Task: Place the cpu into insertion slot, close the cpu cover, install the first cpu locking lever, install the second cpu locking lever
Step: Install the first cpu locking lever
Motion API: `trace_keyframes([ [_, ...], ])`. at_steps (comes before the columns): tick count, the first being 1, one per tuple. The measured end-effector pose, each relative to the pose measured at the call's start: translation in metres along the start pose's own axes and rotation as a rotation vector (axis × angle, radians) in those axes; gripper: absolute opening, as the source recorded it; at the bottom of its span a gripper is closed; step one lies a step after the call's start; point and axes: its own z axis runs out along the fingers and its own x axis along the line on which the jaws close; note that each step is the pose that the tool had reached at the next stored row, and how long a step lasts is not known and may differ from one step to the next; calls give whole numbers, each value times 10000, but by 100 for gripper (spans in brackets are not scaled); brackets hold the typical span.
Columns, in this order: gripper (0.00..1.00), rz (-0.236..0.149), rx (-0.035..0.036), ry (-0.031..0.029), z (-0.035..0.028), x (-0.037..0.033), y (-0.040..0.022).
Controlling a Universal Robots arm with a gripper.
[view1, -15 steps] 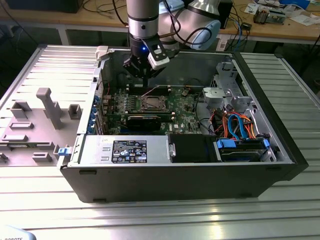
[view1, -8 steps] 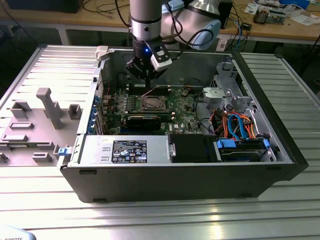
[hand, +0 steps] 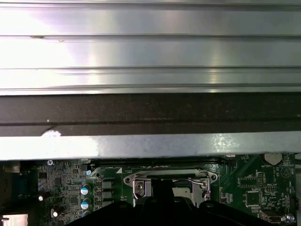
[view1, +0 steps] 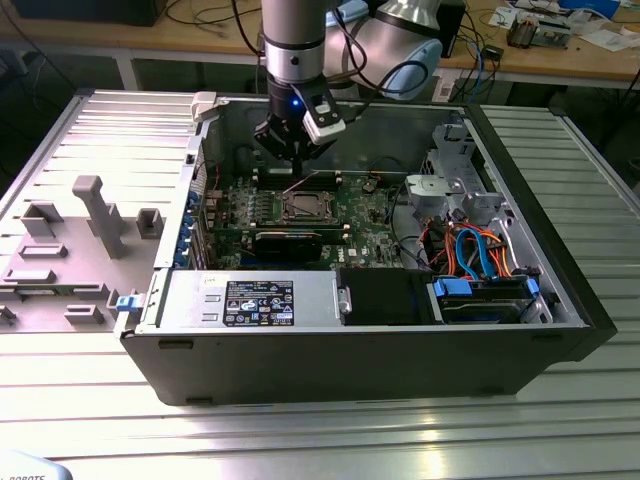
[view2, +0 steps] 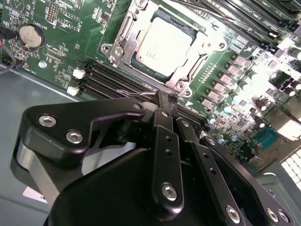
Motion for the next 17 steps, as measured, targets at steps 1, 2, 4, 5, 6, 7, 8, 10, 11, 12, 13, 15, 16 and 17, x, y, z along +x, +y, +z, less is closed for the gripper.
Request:
trace_keyframes([
  [1,11,-1,0,0,5,-4,2],
  [2,11,1,-1,-1,10,-9,5],
  [4,11,0,-2,-2,20,-19,11],
  [5,11,0,-1,-1,24,-24,13],
  [6,11,1,-1,0,30,-28,17],
  [7,11,2,0,0,34,-31,21],
  [8,11,1,0,0,38,-33,25],
  [10,11,-3,-1,0,48,-40,36],
  [11,11,-4,-1,0,53,-42,40],
  [12,11,-6,-1,0,57,-46,45],
  [13,11,-10,-1,1,63,-52,58],
  [15,11,-19,-1,1,72,-62,70],
  [16,11,-21,-2,1,78,-68,73],
  [17,11,-20,-1,1,84,-74,75],
])
